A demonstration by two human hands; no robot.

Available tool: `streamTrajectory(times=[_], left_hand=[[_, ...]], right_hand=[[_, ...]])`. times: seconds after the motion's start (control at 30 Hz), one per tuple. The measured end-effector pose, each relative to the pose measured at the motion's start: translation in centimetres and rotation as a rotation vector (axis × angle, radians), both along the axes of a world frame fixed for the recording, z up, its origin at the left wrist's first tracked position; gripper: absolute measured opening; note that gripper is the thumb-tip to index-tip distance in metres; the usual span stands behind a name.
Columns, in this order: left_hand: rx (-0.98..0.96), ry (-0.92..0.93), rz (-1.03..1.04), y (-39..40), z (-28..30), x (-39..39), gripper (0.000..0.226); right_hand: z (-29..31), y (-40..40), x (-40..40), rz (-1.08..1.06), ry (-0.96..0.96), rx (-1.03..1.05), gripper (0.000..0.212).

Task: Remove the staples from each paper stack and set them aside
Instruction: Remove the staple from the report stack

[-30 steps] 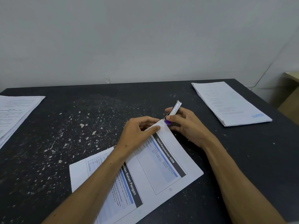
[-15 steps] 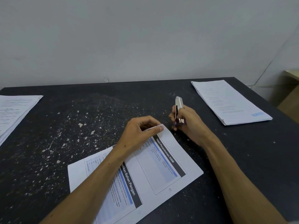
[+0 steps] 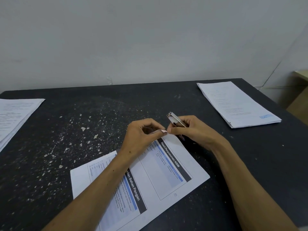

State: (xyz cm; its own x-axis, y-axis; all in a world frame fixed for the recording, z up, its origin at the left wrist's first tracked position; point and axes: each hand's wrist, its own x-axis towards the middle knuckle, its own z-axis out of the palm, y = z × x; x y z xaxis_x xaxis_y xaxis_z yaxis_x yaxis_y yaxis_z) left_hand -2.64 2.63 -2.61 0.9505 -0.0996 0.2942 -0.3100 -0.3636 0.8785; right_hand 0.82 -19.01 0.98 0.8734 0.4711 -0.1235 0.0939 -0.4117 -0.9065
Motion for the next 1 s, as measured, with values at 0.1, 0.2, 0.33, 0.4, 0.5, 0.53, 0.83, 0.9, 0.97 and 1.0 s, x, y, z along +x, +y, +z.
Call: streamTrajectory(times=[0.1, 0.2, 0.33, 0.4, 0.5, 0.53, 0.83, 0.9, 0.97, 1.0], left_hand=[[-0.02, 0.05, -0.04, 0.12, 0.07, 0.05, 0.008], [-0.034, 0.078, -0.064, 0.25, 0.16, 0.14, 0.009], [-0.052, 0.089, -0.08, 0.33, 0.32, 0.13, 0.009], [-0.056, 0.092, -0.08, 0.36, 0.34, 0.17, 0.01], [-0.045, 0.092, -0.075, 0.43, 0.33, 0.21, 0.009], [-0.046, 0.092, -0.076, 0.42, 0.33, 0.19, 0.009], [-0.056, 0.139, -0.074, 0.63, 0.29, 0.3, 0.008], [-0.073, 0.138, -0.076, 0.6, 0.36, 0.23, 0.008], [-0.091, 0.133, -0.079, 0.58, 0.41, 0.21, 0.009], [-0.098, 0.134, -0.08, 0.58, 0.41, 0.2, 0.009]], right_hand=[[-0.01, 0.06, 0.05, 0.035, -0.004, -0.017, 0.01], [-0.04, 0.25, 0.14, 0.043, 0.001, -0.045, 0.01], [-0.2, 0.27, 0.32, 0.022, 0.006, -0.077, 0.012], [-0.24, 0.3, 0.32, 0.015, 0.005, -0.089, 0.012], [-0.22, 0.3, 0.3, 0.009, 0.001, -0.094, 0.01], [-0.23, 0.31, 0.3, 0.007, -0.001, -0.092, 0.009], [-0.18, 0.22, 0.02, 0.004, -0.007, -0.041, 0.01], [-0.21, 0.2, -0.06, 0.006, -0.019, -0.016, 0.01], [-0.26, 0.16, -0.09, 0.004, -0.016, 0.005, 0.011], [-0.28, 0.14, -0.09, 0.003, -0.008, 0.01, 0.011]])
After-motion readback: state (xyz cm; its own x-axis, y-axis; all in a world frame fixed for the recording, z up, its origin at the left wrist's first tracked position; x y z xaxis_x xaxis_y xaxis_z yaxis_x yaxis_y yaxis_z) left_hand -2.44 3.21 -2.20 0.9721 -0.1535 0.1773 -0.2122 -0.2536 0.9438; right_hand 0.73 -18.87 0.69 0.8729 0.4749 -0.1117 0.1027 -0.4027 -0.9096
